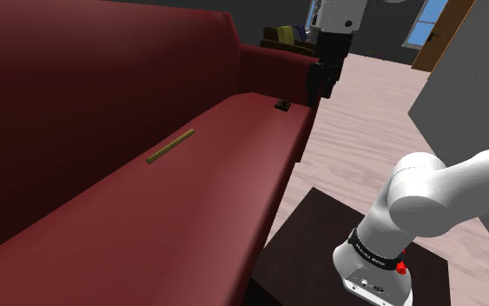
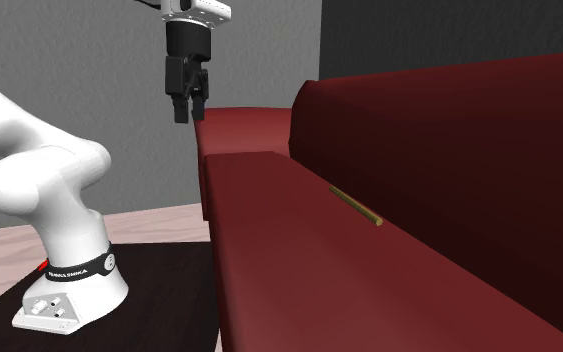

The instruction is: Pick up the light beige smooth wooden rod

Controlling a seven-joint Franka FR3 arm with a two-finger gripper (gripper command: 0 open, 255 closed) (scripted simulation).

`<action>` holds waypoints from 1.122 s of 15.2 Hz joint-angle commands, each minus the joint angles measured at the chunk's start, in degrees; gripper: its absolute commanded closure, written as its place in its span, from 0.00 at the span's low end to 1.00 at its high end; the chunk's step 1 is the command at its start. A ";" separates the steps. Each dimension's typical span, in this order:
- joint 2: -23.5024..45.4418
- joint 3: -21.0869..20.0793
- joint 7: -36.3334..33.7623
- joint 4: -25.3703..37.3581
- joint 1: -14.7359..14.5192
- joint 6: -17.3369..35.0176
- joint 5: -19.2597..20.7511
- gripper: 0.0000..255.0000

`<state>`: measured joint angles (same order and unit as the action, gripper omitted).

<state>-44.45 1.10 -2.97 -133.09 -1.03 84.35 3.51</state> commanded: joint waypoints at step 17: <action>18.17 -20.18 -41.82 -3.02 5.27 29.50 -7.11 0.00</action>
<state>-28.17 -18.09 -42.03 -136.75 3.50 112.00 -3.95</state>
